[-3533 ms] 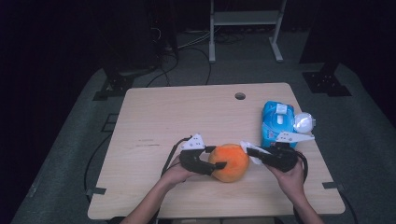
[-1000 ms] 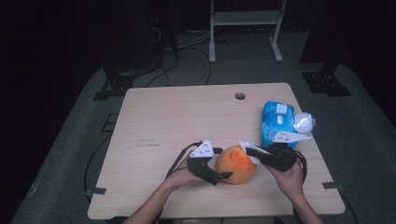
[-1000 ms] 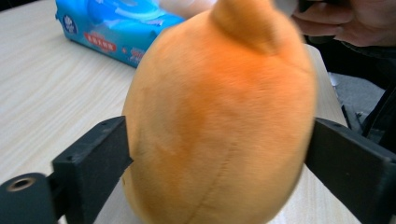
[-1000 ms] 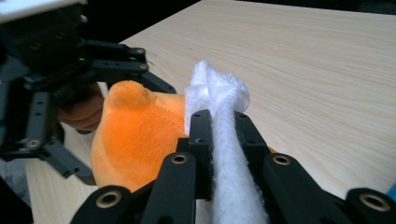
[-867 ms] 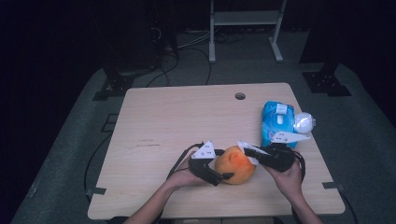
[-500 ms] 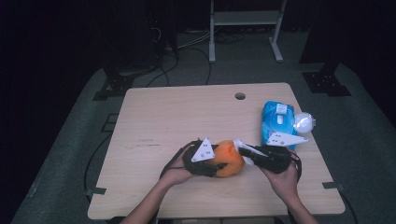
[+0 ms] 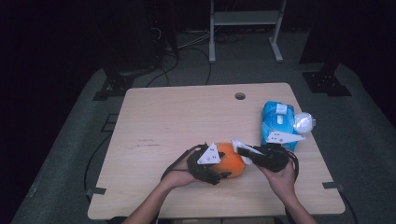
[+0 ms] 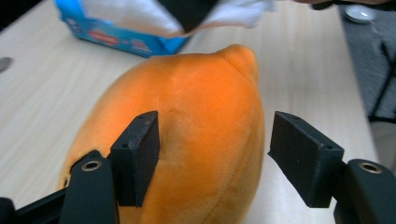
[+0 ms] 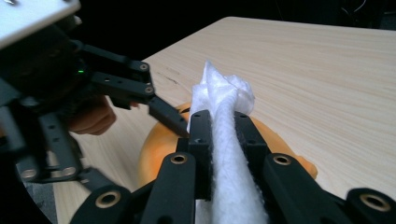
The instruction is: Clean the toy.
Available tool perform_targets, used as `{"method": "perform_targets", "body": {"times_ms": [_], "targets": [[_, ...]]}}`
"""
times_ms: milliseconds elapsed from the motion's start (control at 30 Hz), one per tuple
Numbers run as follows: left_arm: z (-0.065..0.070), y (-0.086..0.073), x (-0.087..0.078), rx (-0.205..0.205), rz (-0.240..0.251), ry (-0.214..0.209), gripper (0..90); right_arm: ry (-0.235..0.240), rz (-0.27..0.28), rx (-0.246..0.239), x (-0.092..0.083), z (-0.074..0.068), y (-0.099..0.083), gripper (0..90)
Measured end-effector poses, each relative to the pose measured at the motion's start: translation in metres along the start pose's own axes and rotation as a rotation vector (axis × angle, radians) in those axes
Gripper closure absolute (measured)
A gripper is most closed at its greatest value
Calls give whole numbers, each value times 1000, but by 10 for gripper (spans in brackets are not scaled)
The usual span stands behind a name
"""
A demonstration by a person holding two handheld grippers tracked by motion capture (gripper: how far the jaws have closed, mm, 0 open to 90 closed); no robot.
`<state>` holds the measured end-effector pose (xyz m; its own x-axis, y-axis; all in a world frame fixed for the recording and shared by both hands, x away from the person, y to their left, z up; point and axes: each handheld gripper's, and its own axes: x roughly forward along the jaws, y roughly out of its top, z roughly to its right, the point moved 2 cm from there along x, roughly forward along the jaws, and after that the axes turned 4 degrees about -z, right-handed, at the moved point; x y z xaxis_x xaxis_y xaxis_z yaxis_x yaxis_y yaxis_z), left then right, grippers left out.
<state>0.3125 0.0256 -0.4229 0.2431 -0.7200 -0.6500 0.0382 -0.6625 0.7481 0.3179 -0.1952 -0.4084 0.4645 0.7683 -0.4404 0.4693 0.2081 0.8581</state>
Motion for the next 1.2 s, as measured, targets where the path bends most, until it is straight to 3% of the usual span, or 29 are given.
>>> {"method": "perform_targets", "body": {"times_ms": [133, 200, 267, 367, 400, 467, 600, 667, 767, 867, 1000, 1100, 1200], "targets": [[2, 1, -4, -12, 8, -113, 338, -3, -20, 20, 4, 7, -5, 787], [1, 2, -8, -31, 44, -136, 338, 1, -42, 33, 7, 11, -9, 787], [-3, 3, -11, -43, 72, -130, 338, 21, -75, 40, 14, 11, -15, 787], [-12, 2, -15, -68, 113, -39, 308, 66, -112, 24, 18, 6, -18, 788], [-16, 2, -15, -95, 141, -11, 294, 77, -118, 19, 18, 4, -18, 788], [-20, 0, -13, -118, 166, 0, 271, 103, -135, 6, 18, -1, -19, 788], [-17, -7, 0, -103, 98, -8, 213, 123, -153, -11, 15, -6, -22, 786], [-16, -9, 5, -102, 92, -16, 216, 118, -148, -21, 10, -4, -22, 785], [-14, -9, 8, -109, 83, -23, 219, 88, -139, -27, -5, 3, -20, 784], [-14, -10, 9, -135, 76, -33, 238, 52, -138, 5, -26, 19, -27, 781], [-14, -11, 10, -164, 61, -44, 273, -59, -186, 7, -53, 38, -48, 776], [-12, -10, 11, -165, 53, -45, 309, -101, -210, 38, -69, 50, -64, 770], [-11, -10, 11, -168, 43, -33, 351, -120, -239, 50, -73, 55, -74, 726]]}}
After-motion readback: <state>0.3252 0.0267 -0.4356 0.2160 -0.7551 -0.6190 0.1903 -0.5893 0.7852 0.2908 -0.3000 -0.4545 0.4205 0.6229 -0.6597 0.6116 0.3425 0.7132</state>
